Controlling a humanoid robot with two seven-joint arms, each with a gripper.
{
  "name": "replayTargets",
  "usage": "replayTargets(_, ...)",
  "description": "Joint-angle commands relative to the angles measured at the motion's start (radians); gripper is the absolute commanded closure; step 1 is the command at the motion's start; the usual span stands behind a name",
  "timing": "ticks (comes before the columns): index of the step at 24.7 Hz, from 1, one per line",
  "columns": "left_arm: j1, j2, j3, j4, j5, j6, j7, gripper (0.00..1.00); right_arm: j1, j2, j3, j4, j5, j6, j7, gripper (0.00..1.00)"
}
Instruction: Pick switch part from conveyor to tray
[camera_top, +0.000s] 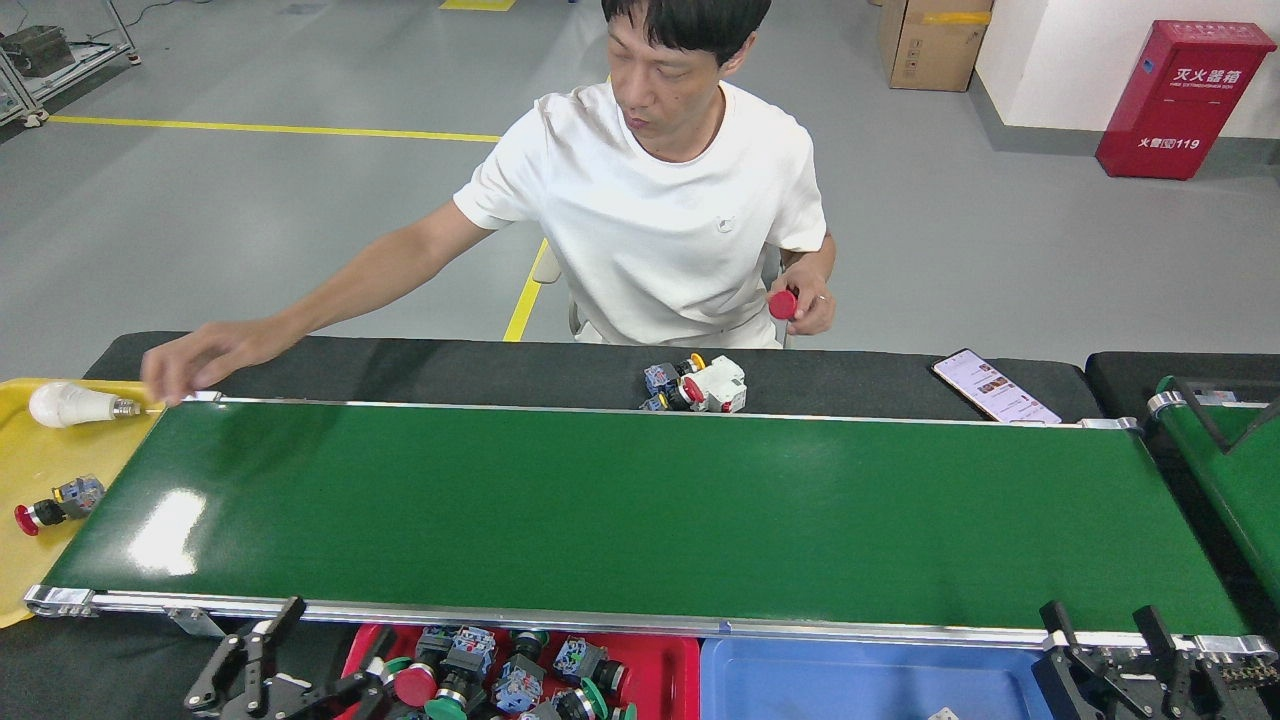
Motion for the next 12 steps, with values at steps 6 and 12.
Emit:
replayTargets(6,-0.037,0.002,0.039,0.066,0.011,0.080,0.000,0.00,-0.066,0.052,0.119,-0.083,0.157,0.216,0.079,0.00)
replayTargets(12,-0.029,-0.001,0.053,0.061,0.025,0.091,0.001,0.00,-0.079,0.046,0.167,-0.082,0.165,0.227,0.074,0.01)
